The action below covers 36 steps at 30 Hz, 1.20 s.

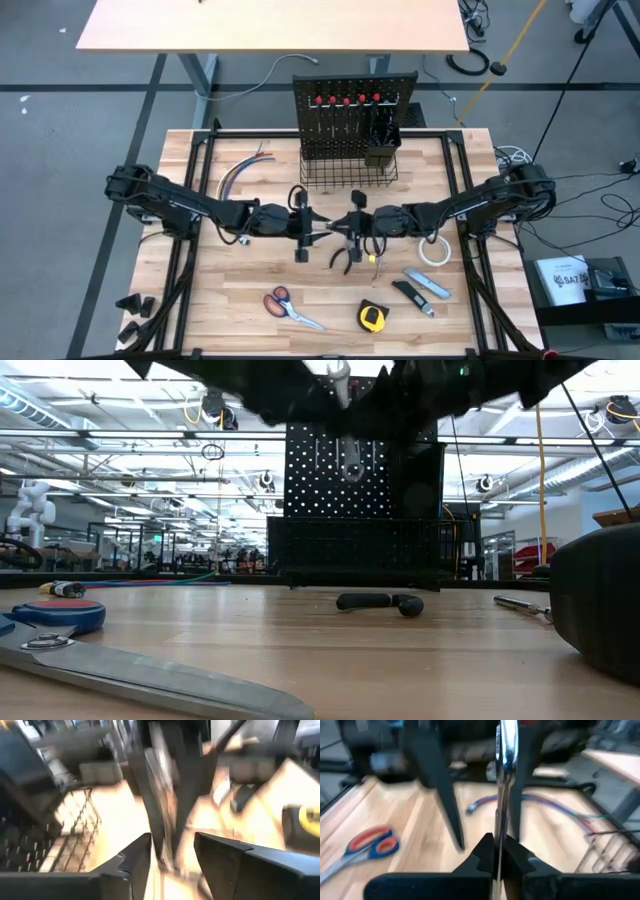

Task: Hang tools onto peg board
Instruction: Put the wrench into the black bin on the pegboard

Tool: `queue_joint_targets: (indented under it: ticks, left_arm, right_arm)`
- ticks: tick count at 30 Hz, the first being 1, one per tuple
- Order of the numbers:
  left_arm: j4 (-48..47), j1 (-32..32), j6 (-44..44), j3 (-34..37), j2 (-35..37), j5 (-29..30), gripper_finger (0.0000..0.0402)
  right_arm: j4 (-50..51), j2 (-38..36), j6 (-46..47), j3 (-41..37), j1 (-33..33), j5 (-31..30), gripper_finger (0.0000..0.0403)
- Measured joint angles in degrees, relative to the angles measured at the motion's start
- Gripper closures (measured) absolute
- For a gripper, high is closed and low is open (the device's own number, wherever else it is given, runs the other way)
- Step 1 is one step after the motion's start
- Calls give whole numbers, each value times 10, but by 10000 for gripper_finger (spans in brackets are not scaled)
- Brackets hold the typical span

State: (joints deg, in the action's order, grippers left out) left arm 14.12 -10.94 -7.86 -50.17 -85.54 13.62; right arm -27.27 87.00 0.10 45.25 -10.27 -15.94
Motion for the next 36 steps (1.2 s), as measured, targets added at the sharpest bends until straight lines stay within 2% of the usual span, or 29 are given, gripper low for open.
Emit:
queue_joint_targets:
  ticks: [4,9,12,14,19,24,30,36]
  left_arm:
    - [-50,-1,0,1,38,1,228]
    - [-137,-1,9,8,96,3,226]
    - [-133,-1,10,35,136,5,226]
    - [-101,0,2,63,166,5,226]
    - [37,23,-9,146,242,31,226]
    - [186,61,-1,223,283,35,226]
    - [195,70,30,252,287,34,226]
    - [197,70,30,252,287,32,226]
  right_arm:
    - [28,-37,1,1,-9,-58,398]
    - [103,-122,-2,1,-21,-196,398]
    - [108,-183,-14,1,-18,-263,398]
    - [110,-224,-25,1,-9,-285,398]
    - [112,-284,-36,1,35,-293,398]
    - [113,-284,-37,0,113,-296,398]
    - [114,-264,-4,0,205,-294,398]
    - [116,-236,22,0,243,-287,398]
